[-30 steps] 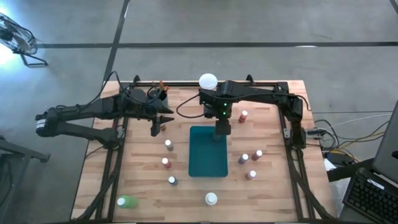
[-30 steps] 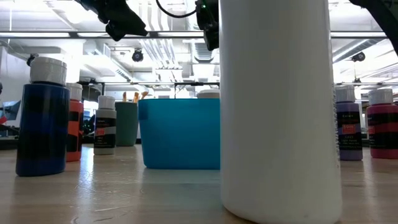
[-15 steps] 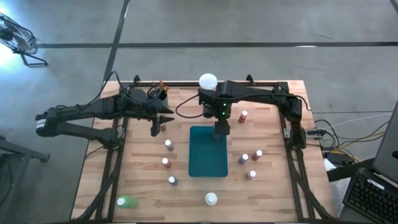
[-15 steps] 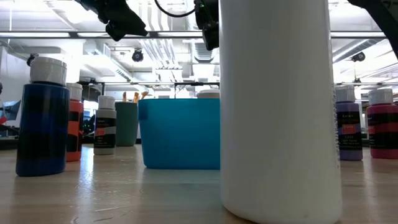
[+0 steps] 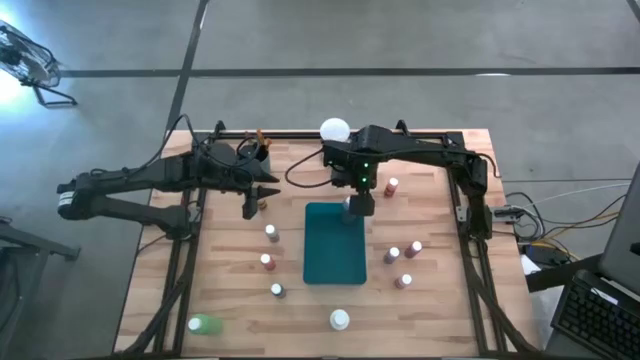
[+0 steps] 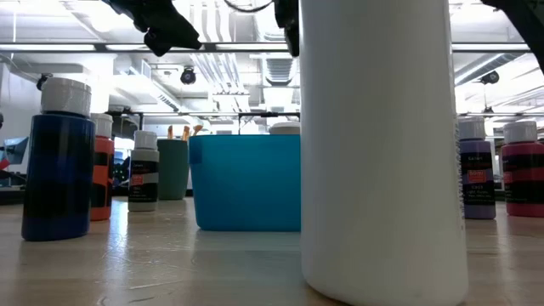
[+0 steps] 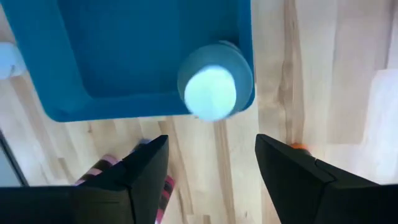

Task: Pick & Place Paint Supplies
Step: Put the green paint bottle into the blue bin

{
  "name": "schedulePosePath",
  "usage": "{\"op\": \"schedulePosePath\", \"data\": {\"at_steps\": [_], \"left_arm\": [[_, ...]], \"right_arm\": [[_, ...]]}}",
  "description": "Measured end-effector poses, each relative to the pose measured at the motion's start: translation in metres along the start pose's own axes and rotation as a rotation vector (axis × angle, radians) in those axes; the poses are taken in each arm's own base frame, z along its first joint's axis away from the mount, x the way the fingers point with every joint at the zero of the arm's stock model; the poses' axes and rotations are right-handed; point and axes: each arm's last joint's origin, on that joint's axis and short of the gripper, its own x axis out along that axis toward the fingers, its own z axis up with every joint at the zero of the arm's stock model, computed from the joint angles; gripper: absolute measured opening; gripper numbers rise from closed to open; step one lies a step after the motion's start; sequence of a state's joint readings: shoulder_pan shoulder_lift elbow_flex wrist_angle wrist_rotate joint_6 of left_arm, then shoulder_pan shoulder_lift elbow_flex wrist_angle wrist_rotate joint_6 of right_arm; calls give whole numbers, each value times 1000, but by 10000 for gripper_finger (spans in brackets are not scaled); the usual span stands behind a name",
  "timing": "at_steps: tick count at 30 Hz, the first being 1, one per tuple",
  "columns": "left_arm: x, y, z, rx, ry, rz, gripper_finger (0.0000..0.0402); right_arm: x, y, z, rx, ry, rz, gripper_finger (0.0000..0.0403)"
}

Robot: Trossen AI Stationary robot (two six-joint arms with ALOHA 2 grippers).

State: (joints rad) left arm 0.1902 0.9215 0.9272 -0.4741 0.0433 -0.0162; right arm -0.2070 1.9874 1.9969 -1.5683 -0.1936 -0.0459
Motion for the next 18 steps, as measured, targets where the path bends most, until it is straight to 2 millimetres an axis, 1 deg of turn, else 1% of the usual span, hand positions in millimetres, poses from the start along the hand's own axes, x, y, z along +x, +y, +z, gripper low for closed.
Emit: {"op": "schedulePosePath", "data": {"at_steps": [2,7,12,18], "left_arm": [[-1,0,-1,0,14,0,142],[-11,0,-6,-33,111,2,142],[-32,-3,-5,-140,283,-11,142],[-65,-16,8,-245,461,-32,142]], "right_arm": [[-9,3,-6,8,-22,0,238],[-44,12,-31,33,-125,-16,224],[-78,18,-61,80,-240,-94,199],[-105,26,-92,88,-345,-105,174]]}}
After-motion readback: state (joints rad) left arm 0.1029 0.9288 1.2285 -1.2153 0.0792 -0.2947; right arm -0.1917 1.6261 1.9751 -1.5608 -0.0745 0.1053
